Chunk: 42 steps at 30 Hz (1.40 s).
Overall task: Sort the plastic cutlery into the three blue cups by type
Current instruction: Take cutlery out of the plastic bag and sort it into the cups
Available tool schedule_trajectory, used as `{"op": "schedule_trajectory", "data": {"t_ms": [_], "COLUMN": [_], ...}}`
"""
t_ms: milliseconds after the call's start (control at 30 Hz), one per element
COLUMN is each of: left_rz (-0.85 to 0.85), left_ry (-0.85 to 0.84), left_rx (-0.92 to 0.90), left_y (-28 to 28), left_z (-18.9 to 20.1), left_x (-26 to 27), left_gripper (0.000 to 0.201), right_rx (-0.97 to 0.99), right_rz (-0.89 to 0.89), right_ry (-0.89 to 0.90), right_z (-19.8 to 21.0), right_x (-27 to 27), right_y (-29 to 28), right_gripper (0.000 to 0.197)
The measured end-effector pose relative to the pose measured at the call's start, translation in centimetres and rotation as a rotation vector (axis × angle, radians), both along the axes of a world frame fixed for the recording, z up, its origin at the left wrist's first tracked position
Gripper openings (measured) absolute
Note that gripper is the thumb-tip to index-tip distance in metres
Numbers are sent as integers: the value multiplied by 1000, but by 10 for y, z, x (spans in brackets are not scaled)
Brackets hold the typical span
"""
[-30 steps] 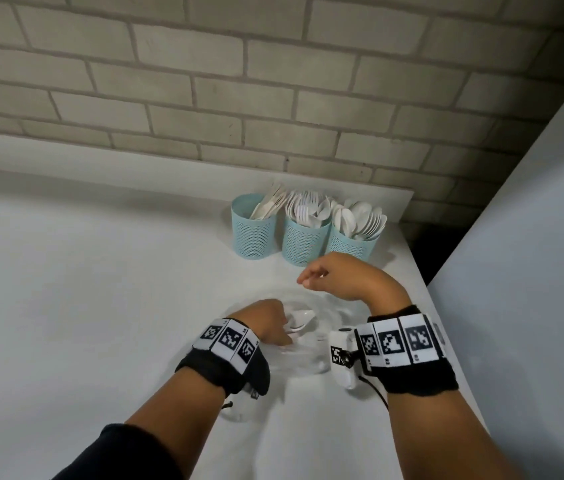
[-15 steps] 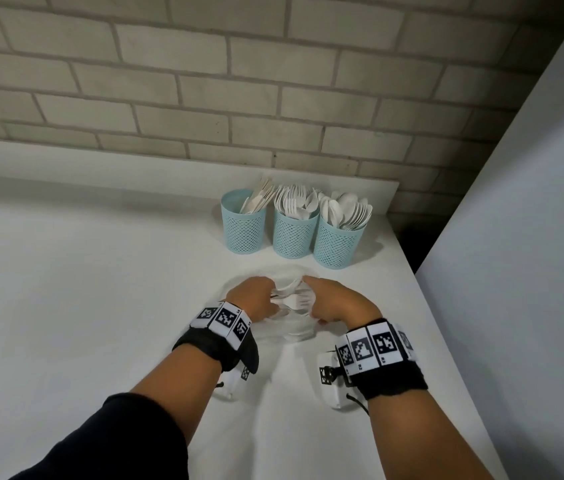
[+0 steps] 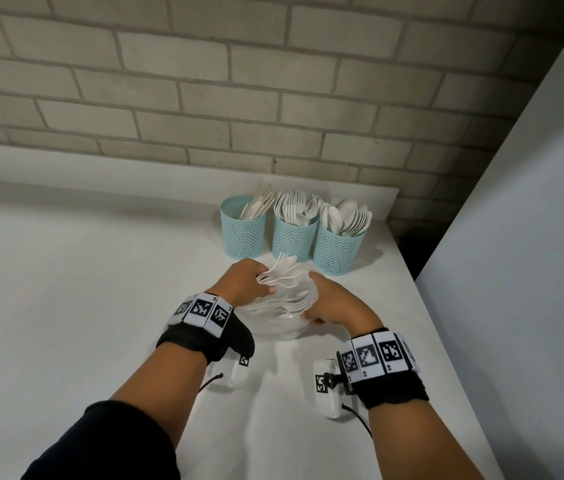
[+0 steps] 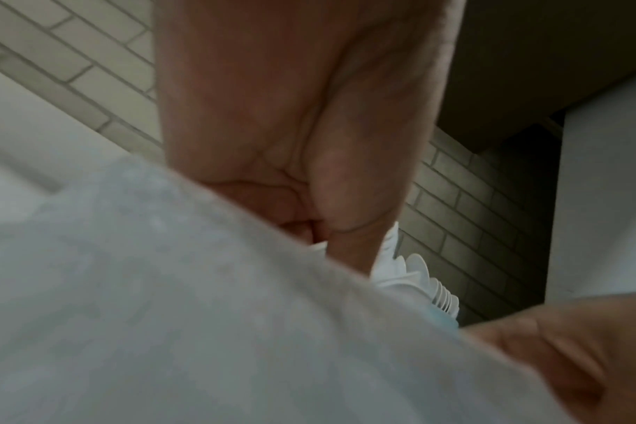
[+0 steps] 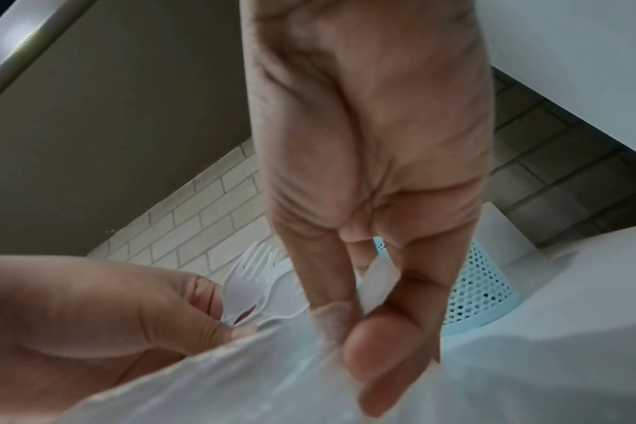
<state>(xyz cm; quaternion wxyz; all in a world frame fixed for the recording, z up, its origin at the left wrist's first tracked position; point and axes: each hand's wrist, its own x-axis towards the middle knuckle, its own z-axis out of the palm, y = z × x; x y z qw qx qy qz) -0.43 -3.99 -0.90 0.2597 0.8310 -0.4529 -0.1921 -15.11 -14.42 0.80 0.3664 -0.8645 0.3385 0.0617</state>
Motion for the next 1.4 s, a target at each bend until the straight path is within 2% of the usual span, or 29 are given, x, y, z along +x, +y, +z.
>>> {"op": "schedule_trajectory", "data": {"t_ms": [33,100,200,267,400,467,533,633,733,867,1000,1200,1267,1400], "left_rz": [14,28,21,25,21,26,73,123,90,82,145,151,155,191], "left_ry": [34,125,241,313,436,463,486,570,674,835,969,1126,1136,1104], "left_rx": [-29,-80,-150,-215,-330,-344,-374,-439,-449,-465,-459,-493,-514,-527], "left_y": [0,1,1,0,-2,-2,-3,-6,-8,-10,-12,-8,-7,-7], "left_z": [0,1,6,13,27,30,30,26,26,30,31,26,25,21], "left_x": [1,2,1,-1,-6,-8,-8,-6,-7,-11,-10,-10,-10,-15], "left_gripper": [44,35,18,16,18,17,14,13,13,16,22,18,15,12], "right_rx": [31,52,-141,-154,103,230,275,296,318,389,407,425,433,490], "right_rz": [0,-9,-14,-56,-151,-212,-267,-281,-299,-316,-342,-465,-439,-359], "right_ry": [-26,-41,-10,-142,-498,-618,-692,-701,-673,-637,-690,-778,-772,-713], "right_z": [0,2,7,13,34,40,41,38,32,24,21,21,21,19], "right_x": [1,0,2,4,12,19,27,37,45,46,46,48,46,44], "right_y": [0,-1,-7,-9,-3,-1,-2,-1,-4,-7,-6,-12,-12,-11], "right_gripper": [74,75,70,61,50,43,39,36,40,12,6,33,33,21]}}
